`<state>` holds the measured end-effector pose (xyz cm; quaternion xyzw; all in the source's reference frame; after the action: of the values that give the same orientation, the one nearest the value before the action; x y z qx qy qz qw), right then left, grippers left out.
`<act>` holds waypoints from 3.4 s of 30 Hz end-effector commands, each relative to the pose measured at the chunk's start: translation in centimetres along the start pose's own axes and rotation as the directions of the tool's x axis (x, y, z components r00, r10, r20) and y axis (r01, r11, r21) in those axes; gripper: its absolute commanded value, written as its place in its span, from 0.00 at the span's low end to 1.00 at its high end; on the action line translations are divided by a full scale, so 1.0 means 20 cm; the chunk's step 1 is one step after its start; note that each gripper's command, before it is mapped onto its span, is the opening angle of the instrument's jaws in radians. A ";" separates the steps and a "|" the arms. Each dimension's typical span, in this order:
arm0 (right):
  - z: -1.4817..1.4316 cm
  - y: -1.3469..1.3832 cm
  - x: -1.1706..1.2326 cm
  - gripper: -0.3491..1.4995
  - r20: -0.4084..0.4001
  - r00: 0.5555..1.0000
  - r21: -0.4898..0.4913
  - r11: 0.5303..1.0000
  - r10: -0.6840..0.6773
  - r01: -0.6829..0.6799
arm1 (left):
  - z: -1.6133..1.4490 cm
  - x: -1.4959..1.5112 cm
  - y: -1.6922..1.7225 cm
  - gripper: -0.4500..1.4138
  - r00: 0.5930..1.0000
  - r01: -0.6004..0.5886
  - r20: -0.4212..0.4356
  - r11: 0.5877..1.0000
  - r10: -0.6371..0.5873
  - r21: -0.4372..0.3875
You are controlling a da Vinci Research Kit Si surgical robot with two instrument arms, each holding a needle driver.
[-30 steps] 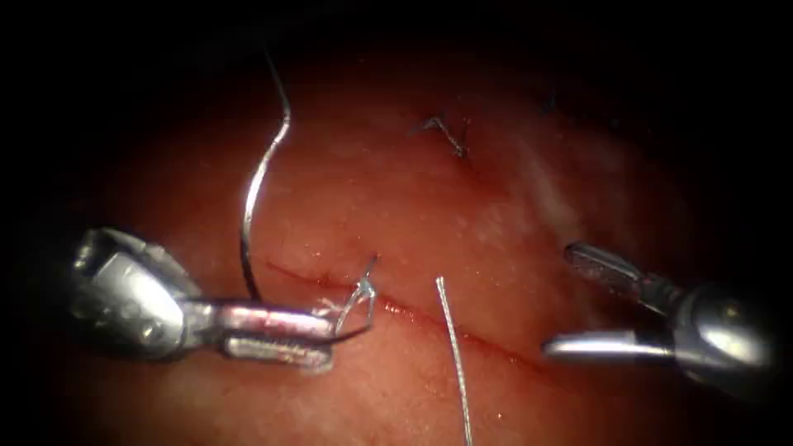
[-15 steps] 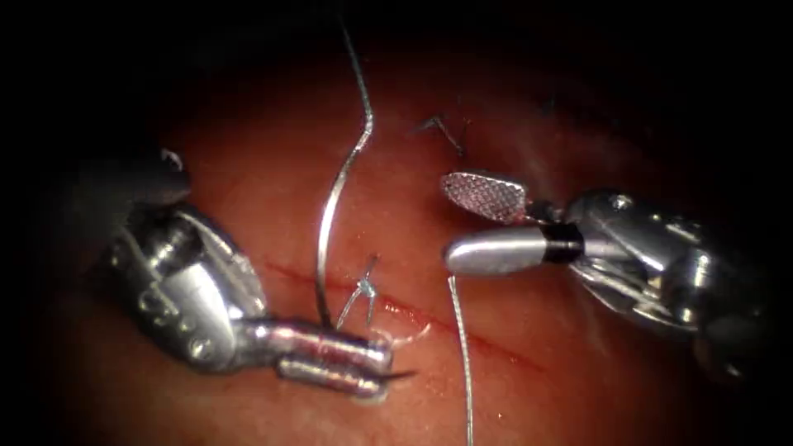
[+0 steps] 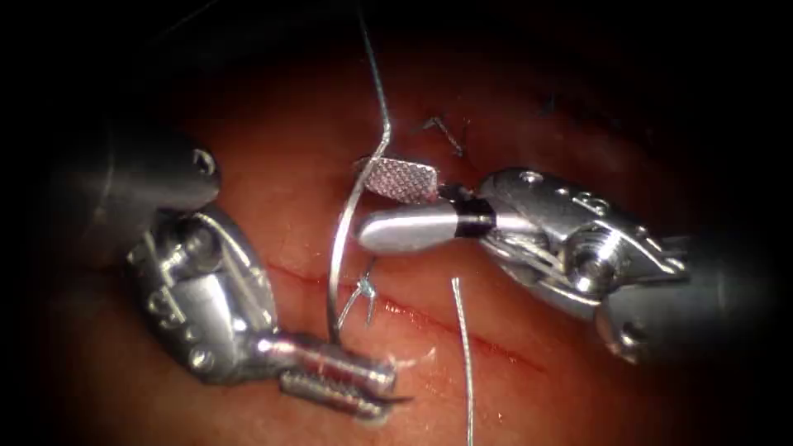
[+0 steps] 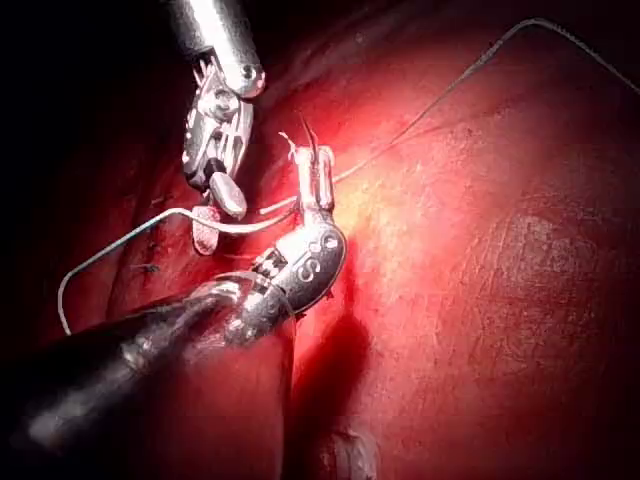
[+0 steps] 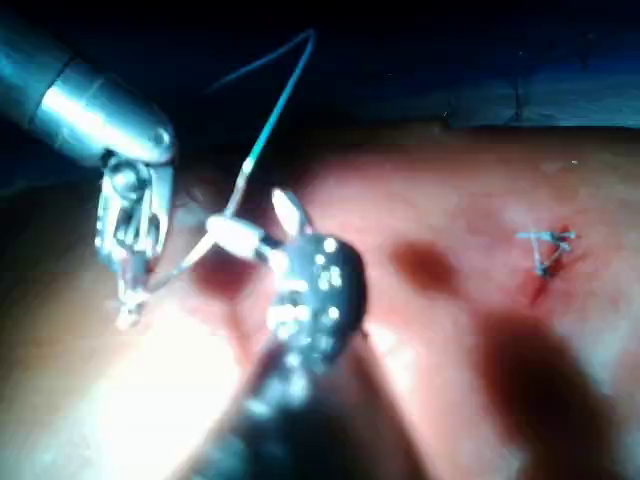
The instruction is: Wound Closure
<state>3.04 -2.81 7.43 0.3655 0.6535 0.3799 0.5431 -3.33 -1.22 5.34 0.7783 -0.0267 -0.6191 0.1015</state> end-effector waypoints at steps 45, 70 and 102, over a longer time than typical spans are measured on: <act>-0.050 -0.006 0.011 0.00 -0.022 0.970 -0.278 0.934 -0.241 0.225 | -0.004 0.001 -0.009 0.39 0.898 0.328 0.245 0.927 -0.366 0.184; -0.069 -0.004 0.009 0.00 0.317 0.556 -0.380 0.435 -0.768 0.817 | -0.006 -0.068 0.015 0.09 0.652 0.416 0.539 0.845 -0.534 0.335; -0.049 -0.021 -0.003 0.00 0.350 0.032 -0.165 -0.028 -0.936 0.986 | 0.010 -0.078 0.030 0.12 0.615 0.462 0.563 0.831 -0.551 0.309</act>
<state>1.98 -3.15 7.16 -0.2768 0.5982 -0.0199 0.7518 -3.79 -1.58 6.82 0.5029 0.1226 -0.8432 -0.1450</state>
